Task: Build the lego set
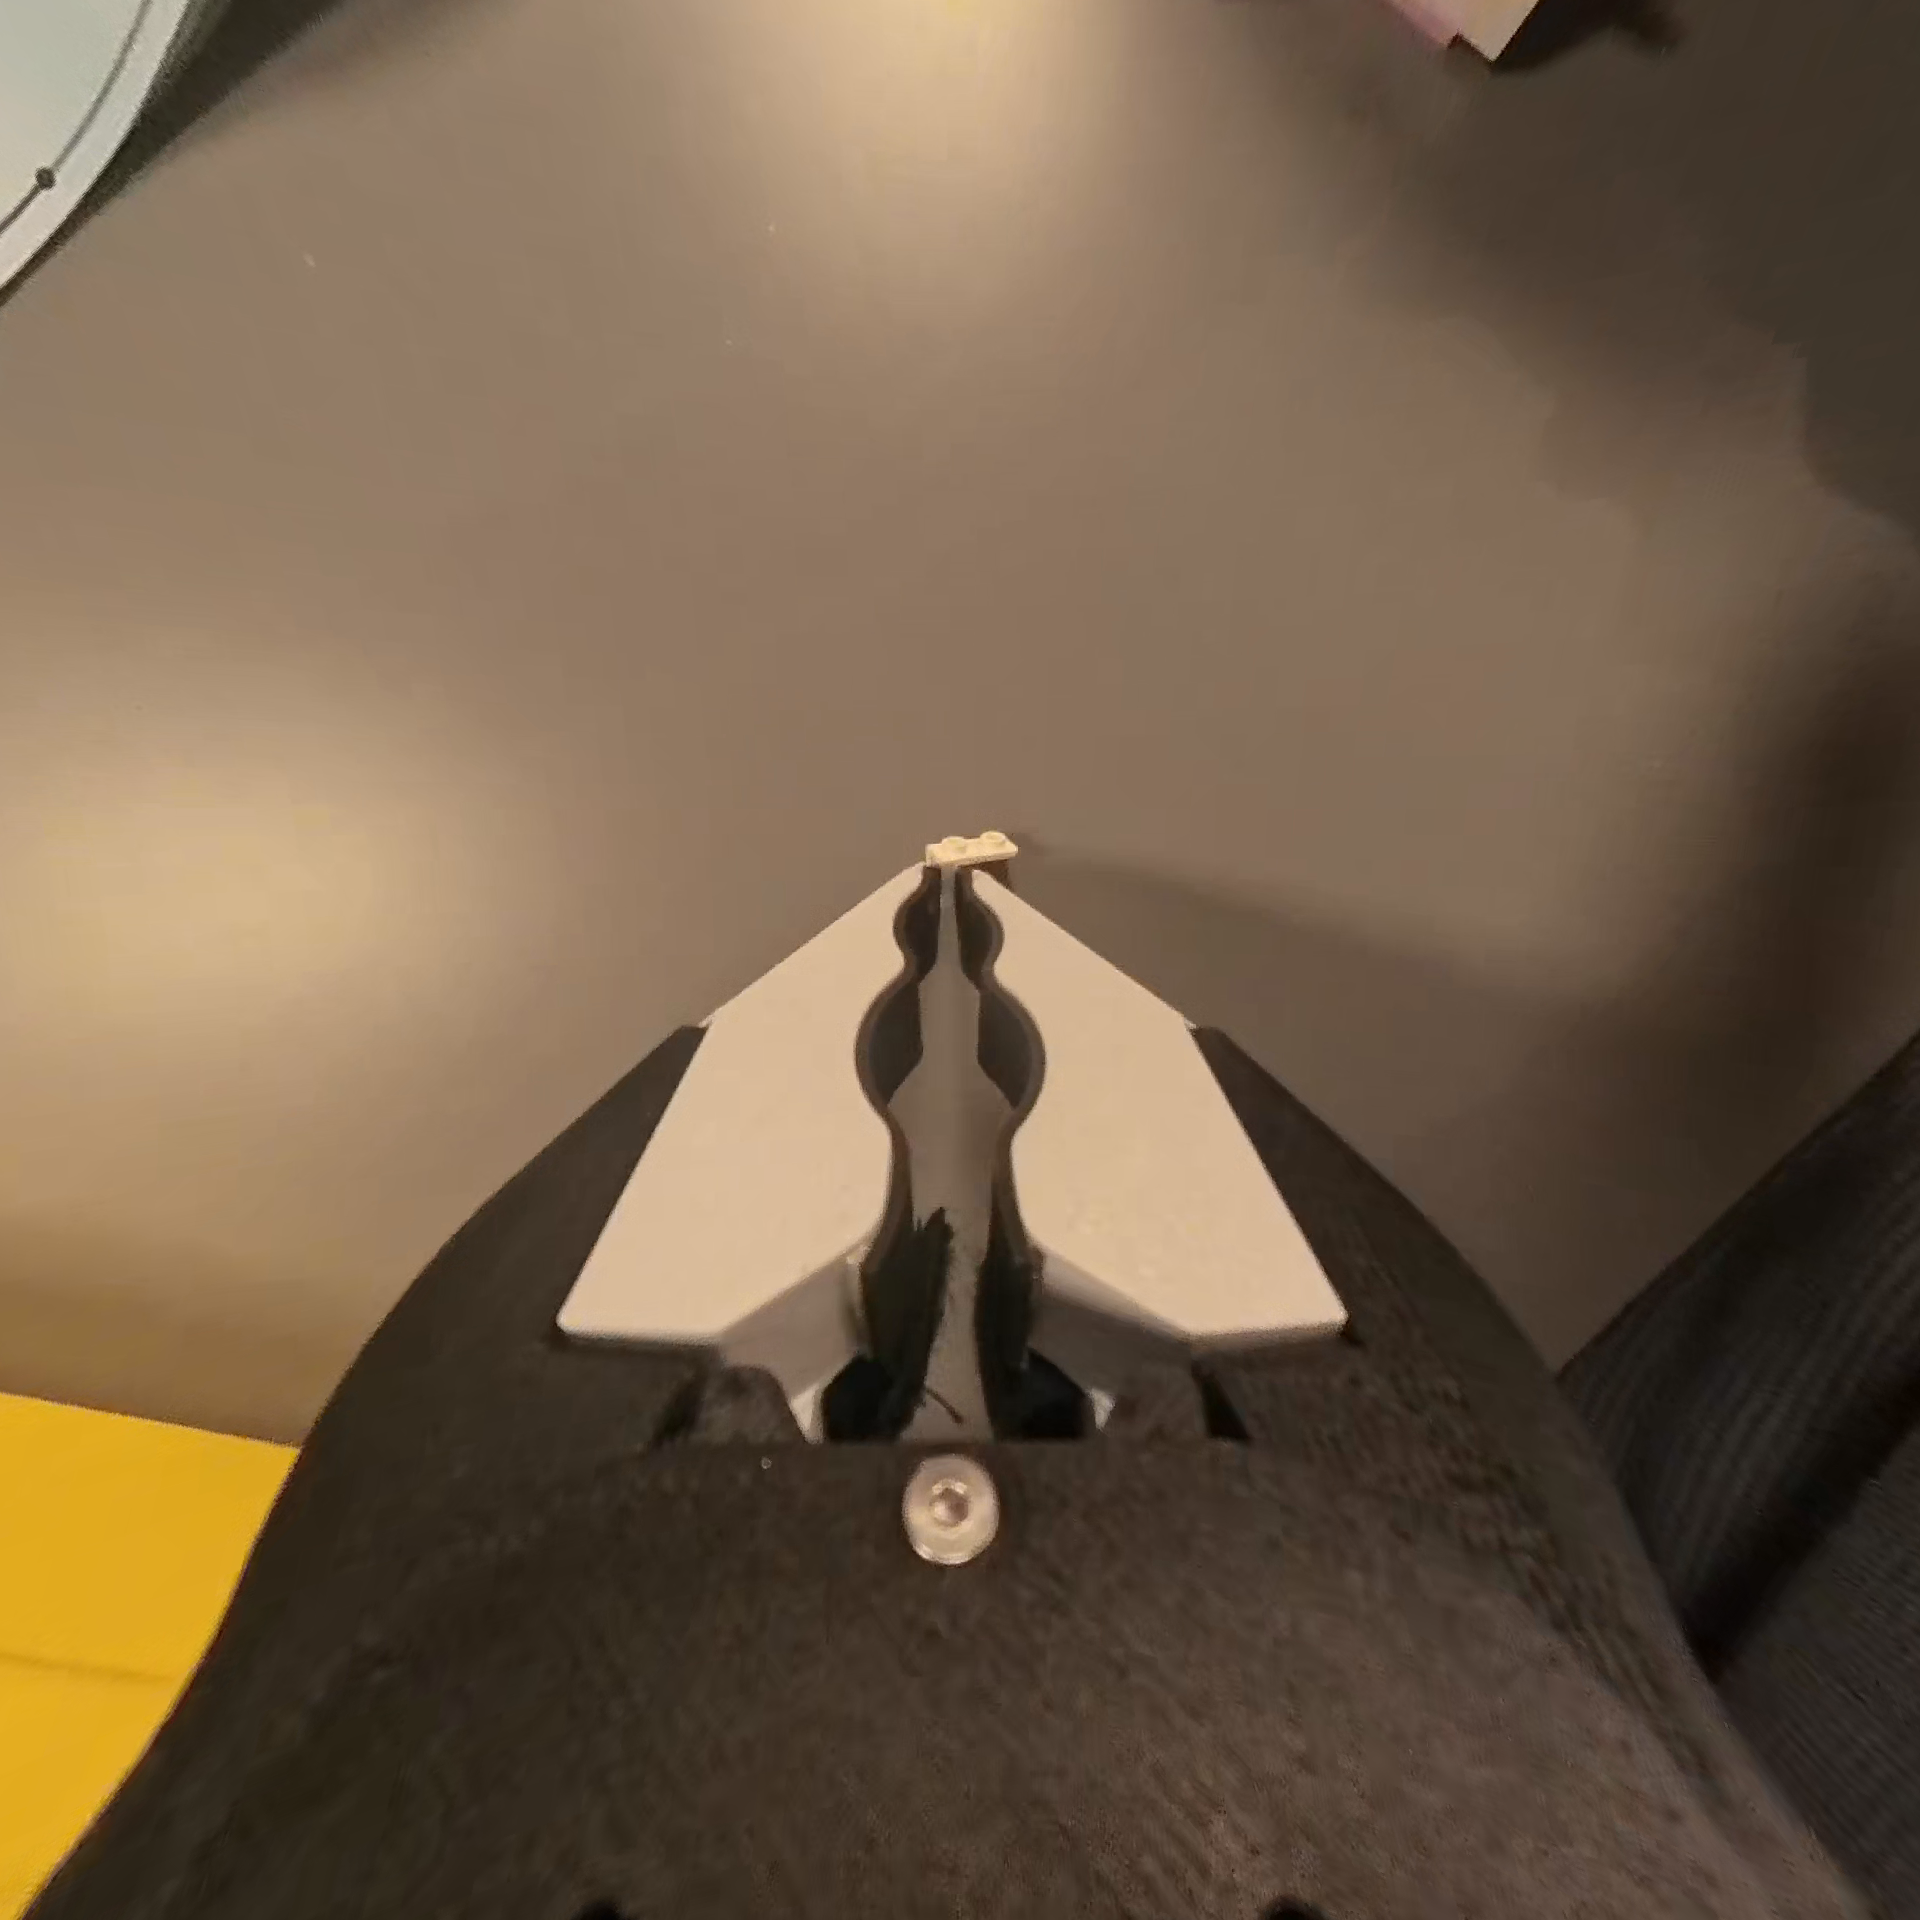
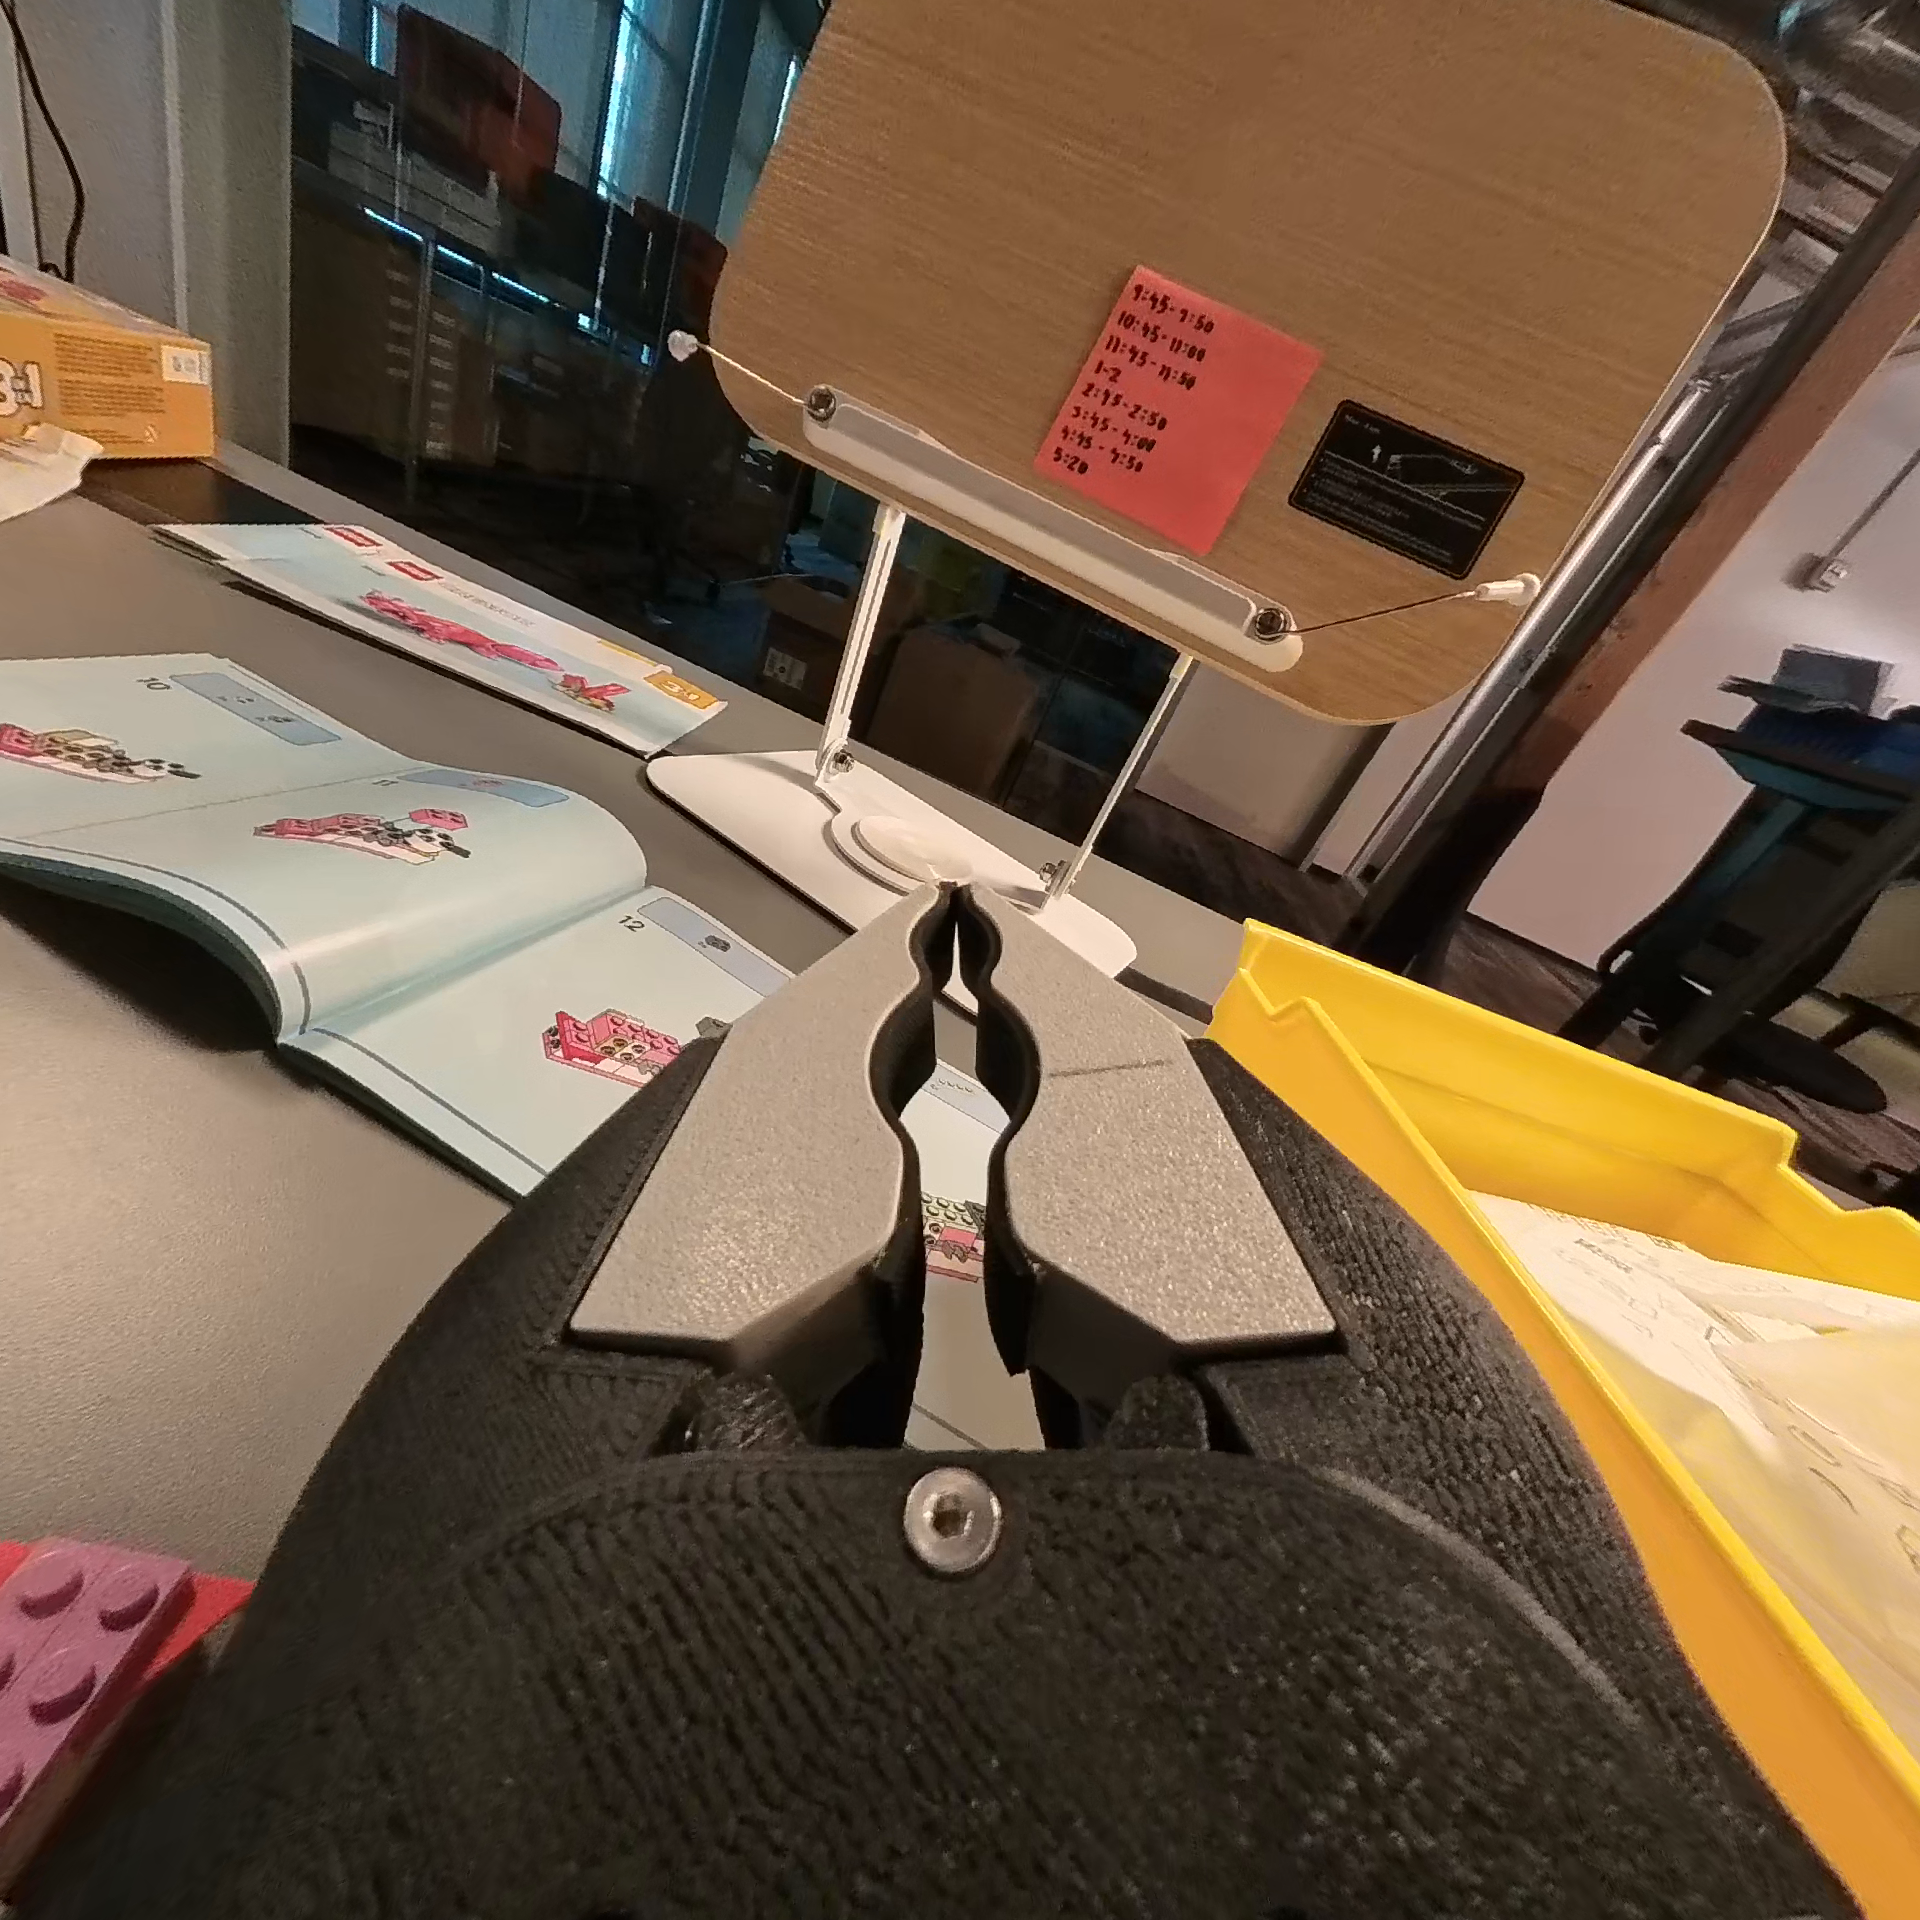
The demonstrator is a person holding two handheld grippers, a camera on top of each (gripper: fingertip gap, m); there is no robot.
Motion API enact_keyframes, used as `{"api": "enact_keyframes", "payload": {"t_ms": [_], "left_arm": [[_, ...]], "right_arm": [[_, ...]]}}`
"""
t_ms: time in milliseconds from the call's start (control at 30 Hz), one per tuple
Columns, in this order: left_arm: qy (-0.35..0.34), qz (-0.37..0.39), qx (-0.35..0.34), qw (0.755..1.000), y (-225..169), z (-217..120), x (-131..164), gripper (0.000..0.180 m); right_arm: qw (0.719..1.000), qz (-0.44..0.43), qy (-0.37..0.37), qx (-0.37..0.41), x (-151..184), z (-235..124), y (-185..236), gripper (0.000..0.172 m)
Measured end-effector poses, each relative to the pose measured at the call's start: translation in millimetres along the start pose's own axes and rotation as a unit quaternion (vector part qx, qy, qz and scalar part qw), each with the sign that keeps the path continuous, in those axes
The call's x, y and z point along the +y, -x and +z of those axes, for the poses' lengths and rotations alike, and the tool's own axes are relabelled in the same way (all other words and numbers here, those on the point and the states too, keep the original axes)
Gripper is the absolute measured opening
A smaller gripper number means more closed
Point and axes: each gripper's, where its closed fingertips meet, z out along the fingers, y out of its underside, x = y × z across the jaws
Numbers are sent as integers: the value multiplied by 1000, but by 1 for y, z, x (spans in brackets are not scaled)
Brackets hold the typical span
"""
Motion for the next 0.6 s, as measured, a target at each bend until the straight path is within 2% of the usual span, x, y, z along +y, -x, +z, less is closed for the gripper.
{"api": "enact_keyframes", "payload": {"t_ms": [367, 433, 600], "left_arm": [[-14, -14, -3, 1000, 5, 3, -4, 3], [-16, -16, -10, 1000, 7, 3, -5, 10], [-33, -29, -14, 999, 7, 0, -9, 42]], "right_arm": [[1000, 1, 0, -2, 0, 0, 0, 0], [1000, 1, 0, -2, 0, 0, 0, 0], [1000, 1, 0, -2, 0, 0, 1, 0]]}}
